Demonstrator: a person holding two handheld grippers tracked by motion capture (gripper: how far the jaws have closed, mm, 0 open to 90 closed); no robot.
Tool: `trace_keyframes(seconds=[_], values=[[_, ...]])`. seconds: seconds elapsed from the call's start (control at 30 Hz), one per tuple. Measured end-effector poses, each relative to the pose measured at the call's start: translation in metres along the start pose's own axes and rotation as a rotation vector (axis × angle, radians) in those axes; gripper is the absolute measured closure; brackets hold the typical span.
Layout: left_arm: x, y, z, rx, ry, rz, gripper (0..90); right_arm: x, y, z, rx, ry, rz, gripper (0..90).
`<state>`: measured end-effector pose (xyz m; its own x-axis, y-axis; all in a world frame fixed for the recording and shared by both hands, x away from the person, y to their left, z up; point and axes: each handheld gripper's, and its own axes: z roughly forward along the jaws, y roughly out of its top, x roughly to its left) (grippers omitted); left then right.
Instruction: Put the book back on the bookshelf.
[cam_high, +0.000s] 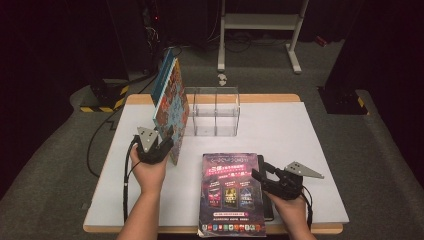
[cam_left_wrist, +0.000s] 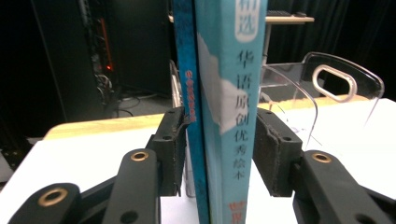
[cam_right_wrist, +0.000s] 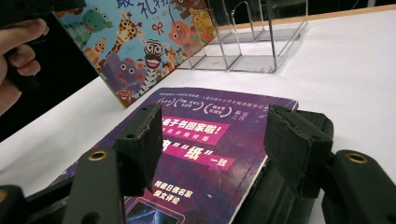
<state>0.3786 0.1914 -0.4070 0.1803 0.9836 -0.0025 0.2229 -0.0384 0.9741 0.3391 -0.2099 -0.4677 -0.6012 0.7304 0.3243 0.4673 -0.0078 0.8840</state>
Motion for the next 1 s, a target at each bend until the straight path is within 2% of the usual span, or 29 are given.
trace_keyframes(seconds=[0.43, 0.67, 0.8, 1.0], values=[[0.005, -0.001, -0.003, 0.064, -0.059, 0.005, 47.5, 0.0, -0.002, -0.003, -0.007, -0.015, -0.041, 36.7], [0.008, -0.005, -0.007, 0.081, -0.055, -0.008, 37.6, 0.001, -0.002, -0.003, -0.007, -0.027, -0.07, 36.7], [0.009, -0.007, -0.009, 0.101, -0.056, -0.002, 32.1, 0.002, -0.002, -0.002, -0.005, -0.032, -0.079, 36.8], [0.014, -0.007, -0.017, 0.098, -0.056, -0.009, 30.0, 0.001, -0.002, -0.002, -0.004, -0.039, -0.082, 36.8]])
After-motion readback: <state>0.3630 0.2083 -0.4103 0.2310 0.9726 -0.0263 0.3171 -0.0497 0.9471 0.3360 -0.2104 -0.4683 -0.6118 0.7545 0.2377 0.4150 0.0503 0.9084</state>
